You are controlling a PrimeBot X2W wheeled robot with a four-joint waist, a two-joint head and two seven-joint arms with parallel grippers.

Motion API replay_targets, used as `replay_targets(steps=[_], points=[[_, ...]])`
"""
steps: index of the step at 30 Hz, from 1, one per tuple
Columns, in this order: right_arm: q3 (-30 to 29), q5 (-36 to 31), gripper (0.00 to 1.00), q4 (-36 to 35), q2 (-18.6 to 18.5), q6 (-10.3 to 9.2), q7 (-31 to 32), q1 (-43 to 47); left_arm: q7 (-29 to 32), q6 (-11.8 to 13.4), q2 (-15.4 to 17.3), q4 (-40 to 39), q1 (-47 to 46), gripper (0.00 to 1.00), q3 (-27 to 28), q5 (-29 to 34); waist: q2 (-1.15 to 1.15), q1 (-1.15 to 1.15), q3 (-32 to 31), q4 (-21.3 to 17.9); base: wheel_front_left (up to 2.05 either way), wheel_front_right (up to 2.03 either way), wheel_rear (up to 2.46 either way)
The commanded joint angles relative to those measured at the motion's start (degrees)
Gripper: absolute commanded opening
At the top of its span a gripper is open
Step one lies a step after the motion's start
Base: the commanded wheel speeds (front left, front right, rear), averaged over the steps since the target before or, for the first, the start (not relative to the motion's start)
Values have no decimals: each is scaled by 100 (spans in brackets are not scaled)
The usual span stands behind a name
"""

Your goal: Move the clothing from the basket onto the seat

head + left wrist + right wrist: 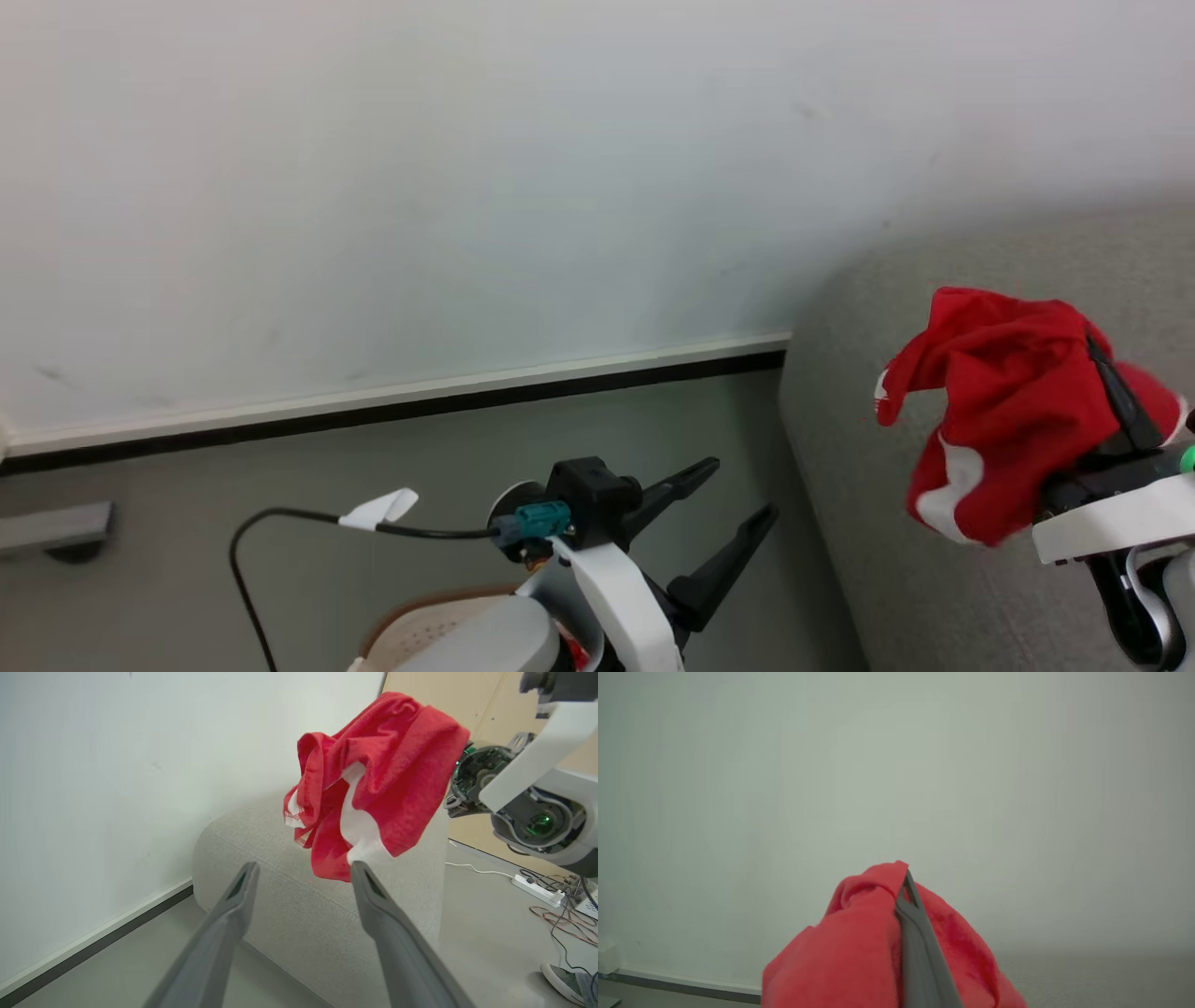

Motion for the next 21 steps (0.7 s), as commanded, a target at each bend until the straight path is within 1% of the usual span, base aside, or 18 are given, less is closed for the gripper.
replay_targets(steps=[1,9,10,13,17,21], points=[[-40,-56,0,-71,-24,-12,3,-2,-61,23,63,11,-27,100,-8,116,0,0,136,-482,0,0,0],[-87,-231,0,-374,-85,-12,3,106,-257,186,238,118,-136,100,121,197,0,0,249,-1545,0,0,0],[-87,-231,0,-374,-85,-12,3,106,-257,186,238,118,-136,100,121,197,0,0,249,-1545,0,0,0],[-77,-240,0,-454,-51,-12,3,144,-315,246,328,131,-153,100,191,227,0,0,292,-1906,0,0,0],[-81,-203,0,-573,-1,-12,3,232,-400,294,403,108,-117,100,303,155,0,0,336,-2250,0,0,0],[-281,-202,0,-703,67,-12,3,411,-431,300,458,94,-181,100,344,155,0,0,430,-2319,0,0,0]])
